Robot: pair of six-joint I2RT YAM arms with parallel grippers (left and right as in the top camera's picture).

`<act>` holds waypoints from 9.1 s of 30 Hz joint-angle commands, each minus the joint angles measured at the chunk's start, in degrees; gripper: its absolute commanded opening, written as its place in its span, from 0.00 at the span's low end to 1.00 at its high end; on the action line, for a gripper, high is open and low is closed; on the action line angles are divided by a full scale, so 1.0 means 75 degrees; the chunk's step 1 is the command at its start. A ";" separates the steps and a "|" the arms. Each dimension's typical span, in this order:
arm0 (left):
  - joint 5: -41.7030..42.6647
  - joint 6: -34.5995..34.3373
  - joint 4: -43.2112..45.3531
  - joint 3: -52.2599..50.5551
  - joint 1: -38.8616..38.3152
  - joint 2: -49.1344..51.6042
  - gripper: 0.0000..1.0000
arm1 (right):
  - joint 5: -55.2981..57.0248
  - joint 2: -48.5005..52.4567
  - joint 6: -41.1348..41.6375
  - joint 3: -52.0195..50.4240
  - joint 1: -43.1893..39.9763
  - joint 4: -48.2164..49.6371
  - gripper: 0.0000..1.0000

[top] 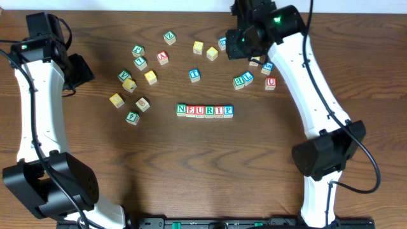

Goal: Spell out NEURIPS
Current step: 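Raise the right gripper and move it to the far right blocks, then lower the right gripper over the yellow S block and close, then carry the yellow S block to the right of the blue P block, then lower the S block and open the right gripper to release it, then push the S block leftward against the P block with the right gripper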

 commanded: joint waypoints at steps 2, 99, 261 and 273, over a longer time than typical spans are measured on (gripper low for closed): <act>-0.0099 0.0012 -0.0041 0.0085 0.0017 0.0029 0.72 | 0.0248 0.0117 -0.0032 0.0204 -0.0050 -0.0041 0.42; -0.0099 0.0012 -0.0041 0.0085 0.0017 0.0029 0.72 | 0.1413 0.3182 0.1416 0.0169 -0.1297 0.1944 0.24; -0.0099 0.0012 -0.0041 0.0085 0.0017 0.0029 0.72 | -0.0347 0.0248 0.0076 -0.3241 -0.0262 -0.0501 0.25; -0.0099 0.0012 -0.0041 0.0085 0.0017 0.0029 0.72 | -0.0239 -0.0635 0.0076 -0.3241 -0.0764 -0.0772 0.28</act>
